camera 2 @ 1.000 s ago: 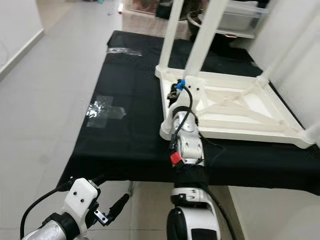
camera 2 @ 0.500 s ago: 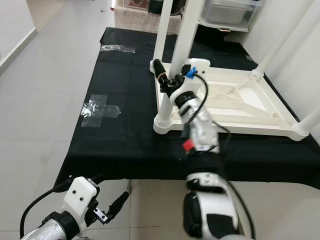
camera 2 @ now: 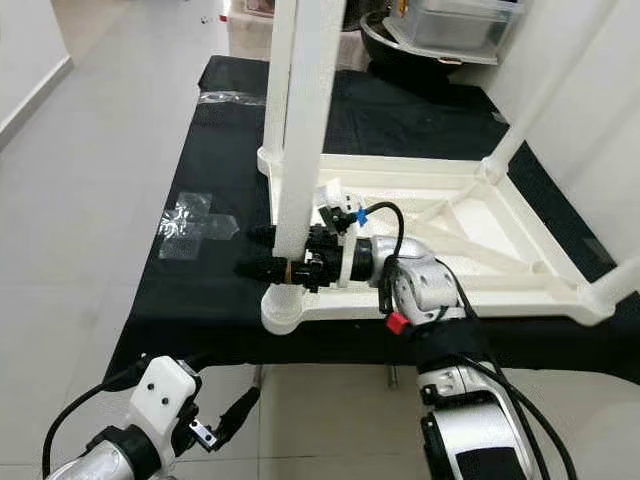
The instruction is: Building children table
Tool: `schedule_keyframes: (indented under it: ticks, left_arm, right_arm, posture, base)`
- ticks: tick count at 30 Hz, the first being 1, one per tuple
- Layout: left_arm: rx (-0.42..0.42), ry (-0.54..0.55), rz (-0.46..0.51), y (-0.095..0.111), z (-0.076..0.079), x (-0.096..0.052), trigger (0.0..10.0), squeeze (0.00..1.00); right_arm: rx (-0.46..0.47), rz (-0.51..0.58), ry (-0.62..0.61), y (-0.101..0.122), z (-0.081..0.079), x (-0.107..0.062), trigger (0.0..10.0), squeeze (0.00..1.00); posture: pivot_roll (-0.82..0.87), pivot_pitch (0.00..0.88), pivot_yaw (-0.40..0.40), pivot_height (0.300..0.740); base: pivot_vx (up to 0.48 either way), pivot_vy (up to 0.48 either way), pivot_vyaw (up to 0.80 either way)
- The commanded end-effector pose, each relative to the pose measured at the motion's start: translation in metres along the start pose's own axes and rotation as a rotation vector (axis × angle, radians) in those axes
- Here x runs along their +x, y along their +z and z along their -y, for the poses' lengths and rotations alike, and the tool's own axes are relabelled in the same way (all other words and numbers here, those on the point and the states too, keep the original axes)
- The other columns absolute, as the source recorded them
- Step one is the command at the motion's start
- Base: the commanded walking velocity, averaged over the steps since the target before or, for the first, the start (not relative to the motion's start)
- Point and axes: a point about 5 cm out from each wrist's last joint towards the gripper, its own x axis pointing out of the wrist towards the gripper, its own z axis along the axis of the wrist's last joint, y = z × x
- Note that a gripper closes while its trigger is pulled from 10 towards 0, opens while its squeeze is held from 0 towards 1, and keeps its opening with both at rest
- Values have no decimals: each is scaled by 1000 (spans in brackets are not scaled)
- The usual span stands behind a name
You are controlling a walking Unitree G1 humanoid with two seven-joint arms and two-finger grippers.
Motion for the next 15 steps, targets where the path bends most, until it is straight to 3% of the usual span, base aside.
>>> schedule_keyframes:
  ticks: [1, 2, 3, 5, 6, 7, 10, 11, 12, 13, 15]
  left_arm:
    - [-13, -11, -4, -1, 3, -1, 10000, 0]
    - [-12, -10, -4, -1, 3, -1, 10000, 0]
    - [-11, -8, -3, -1, 3, -1, 10000, 0]
    - [-11, -8, -3, -1, 3, -1, 10000, 0]
    - [-11, -7, -3, -1, 2, -1, 10000, 0]
    - [-11, -7, -3, -1, 2, -1, 10000, 0]
    - [-11, -10, -3, -1, 1, -1, 10000, 0]
    - [-11, -10, -3, -1, 1, -1, 10000, 0]
    - [-11, -12, -4, -1, 1, -1, 10000, 0]
    - [-11, -12, -4, -1, 1, -1, 10000, 0]
    - [-11, -12, -5, -1, 1, -1, 10000, 0]
  right_arm:
    - [-19, 22, -35, 6, 4, 8, 0, 0]
    - [-29, 43, -70, 9, 7, 8, 0, 0]
    - [-28, 86, -242, 14, 17, 9, 0, 0]
    - [-23, 92, -293, 15, 20, 9, 0, 0]
    - [-33, 95, -469, 17, 29, 11, 0, 0]
    - [-33, 95, -469, 17, 29, 11, 0, 0]
    - [-48, 137, -862, 19, 45, 4, 0, 0]
    - [-48, 137, -862, 19, 45, 4, 0, 0]
    - [-41, 166, -1292, 12, 49, -27, 0, 0]
    - [-41, 166, -1292, 12, 49, -27, 0, 0]
    - [-33, 178, -1502, 6, 47, -43, 0, 0]
  posture:
    - [155, 97, -144, 740]
    - [155, 97, -144, 740]
    - [150, 98, -142, 740]
    - [150, 98, -142, 740]
    - [138, 103, -136, 740]
    - [138, 103, -136, 740]
    - [132, 104, -132, 740]
    - [132, 104, -132, 740]
    - [139, 103, -131, 740]
    - [139, 103, -131, 740]
    - [139, 103, -131, 740]
  base:
    - [0, 0, 0]
    - [0, 0, 0]
    - [0, 0, 0]
    - [0, 0, 0]
    - [0, 0, 0]
    - [0, 0, 0]
    - [0, 0, 0]
    - [0, 0, 0]
    - [0, 0, 0]
    - [0, 0, 0]
    - [0, 0, 0]
